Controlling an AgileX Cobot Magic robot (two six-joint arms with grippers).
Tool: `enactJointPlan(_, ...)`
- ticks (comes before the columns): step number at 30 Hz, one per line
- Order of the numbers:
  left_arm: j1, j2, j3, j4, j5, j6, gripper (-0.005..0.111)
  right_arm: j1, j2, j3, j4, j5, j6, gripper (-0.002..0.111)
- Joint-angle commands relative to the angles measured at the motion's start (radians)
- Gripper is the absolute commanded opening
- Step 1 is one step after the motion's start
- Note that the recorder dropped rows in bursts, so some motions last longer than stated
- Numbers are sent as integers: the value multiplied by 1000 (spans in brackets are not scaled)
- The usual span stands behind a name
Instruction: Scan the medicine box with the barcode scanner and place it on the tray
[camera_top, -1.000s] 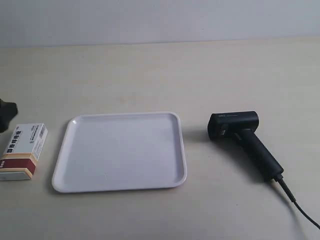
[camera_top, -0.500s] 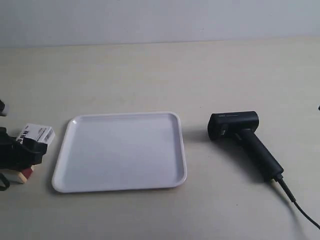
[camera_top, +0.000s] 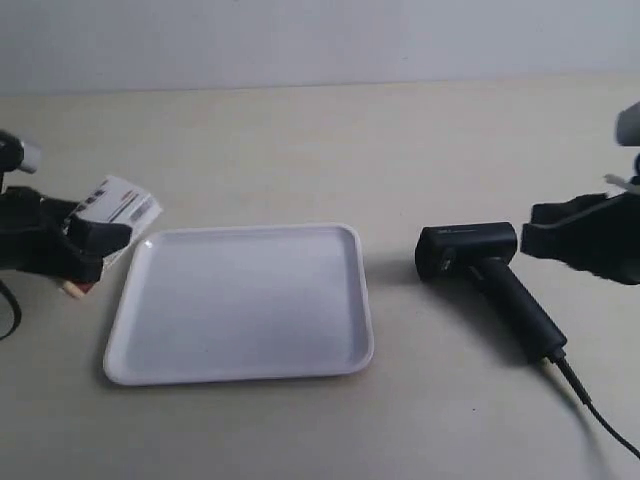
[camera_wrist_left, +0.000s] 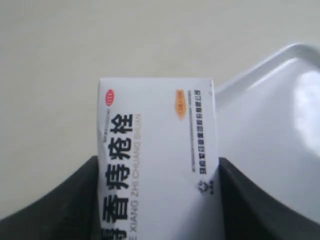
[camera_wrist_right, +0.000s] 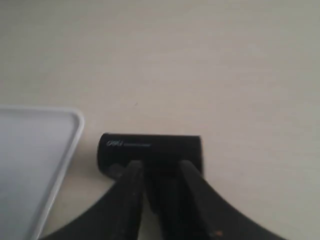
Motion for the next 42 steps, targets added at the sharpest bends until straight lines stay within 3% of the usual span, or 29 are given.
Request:
enactJointPlan(1,-8,9,-146,510,-268,-259,0,74,132,-73,-272,-19,168,54)
enactJointPlan(5,-63,30,-212,578,-287,-286,0,84,227,-147,-276,157,168,83)
enactJointPlan(8,-135,44,-220,576,-262,-215,0,84,291,-172,-277,137,152,93)
enactJointPlan(11,-187,58,-233,566,-258,-181,0,84,369,-186,-293,38,103,94)
enactJointPlan(13,-199,68,-240,566,-243,-179,0,84,415,-206,-293,73,103,94)
enactJointPlan(16,-199,82,-240,566,-241,-167,0,84,478,-250,-286,178,103,94)
enactJointPlan(22,-199,123,-240,559,-235,-151,0,82,587,-332,-335,179,103,92)
enactJointPlan(26,-199,142,-240,561,-234,-146,0,82,634,-373,-381,180,97,76)
enactJointPlan(35,-197,153,-240,581,-236,-146,0,84,492,-375,-381,359,67,1)
enactJointPlan(42,-197,153,-240,581,-236,-142,0,120,319,-338,-376,334,-171,0)
